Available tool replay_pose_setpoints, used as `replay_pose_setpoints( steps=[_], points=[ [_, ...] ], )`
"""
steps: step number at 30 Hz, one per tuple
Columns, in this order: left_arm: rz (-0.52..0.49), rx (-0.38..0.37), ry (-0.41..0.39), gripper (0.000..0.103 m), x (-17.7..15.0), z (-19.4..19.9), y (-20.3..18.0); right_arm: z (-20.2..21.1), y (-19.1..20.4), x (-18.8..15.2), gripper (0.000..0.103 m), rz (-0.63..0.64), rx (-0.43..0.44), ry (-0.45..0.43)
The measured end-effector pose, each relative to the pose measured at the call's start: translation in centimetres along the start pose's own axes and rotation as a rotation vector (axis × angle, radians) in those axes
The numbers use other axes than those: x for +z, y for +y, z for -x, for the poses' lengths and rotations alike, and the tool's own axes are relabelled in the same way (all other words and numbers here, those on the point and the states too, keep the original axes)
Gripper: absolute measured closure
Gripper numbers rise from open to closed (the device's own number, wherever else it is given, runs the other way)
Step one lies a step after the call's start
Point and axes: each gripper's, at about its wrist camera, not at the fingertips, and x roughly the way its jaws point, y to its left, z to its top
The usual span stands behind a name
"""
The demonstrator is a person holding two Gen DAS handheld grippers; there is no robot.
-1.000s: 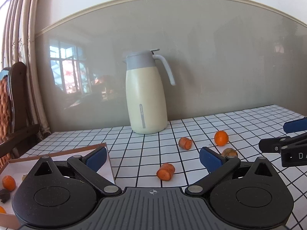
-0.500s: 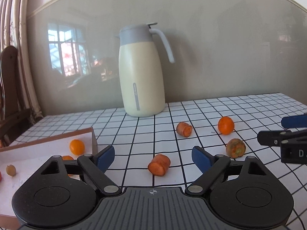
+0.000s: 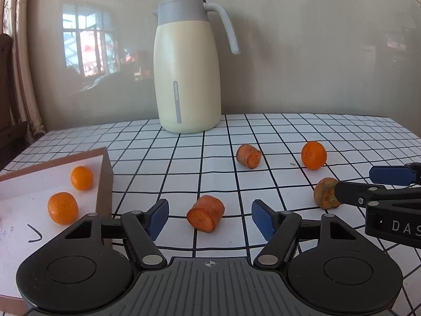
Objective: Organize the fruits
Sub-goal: 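Grasp the carrot chunk with the left tool while the right tool grasps the brown rough fruit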
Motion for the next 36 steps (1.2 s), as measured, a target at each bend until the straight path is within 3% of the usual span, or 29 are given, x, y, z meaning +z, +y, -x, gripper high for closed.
replay_pose_setpoints(
  steps=[4, 19, 24, 36],
  points=[
    [-0.011, 0.006, 0.013, 0.038, 0.0, -0.5, -0.2, -0.8, 0.1, 0.1, 0.06, -0.012, -0.012, 0.013],
    [0.001, 0.017, 0.066, 0.041, 0.4, -2.1, -0.1, -3.2, 0.2, 0.2, 0.068, -0.065, 0.011, 0.053],
    [-0.008, 0.001, 0.087, 0.067, 0.5, -2.5, -0.3, -3.5, 0.5, 0.2, 0.076, -0.071, 0.021, 0.068],
    [-0.028, -0.031, 0.024, 0.068, 1.1, 0.2, -0.7, -0.8, -0.6, 1.0, 0.076, -0.061, -0.027, 0.014]
  ],
)
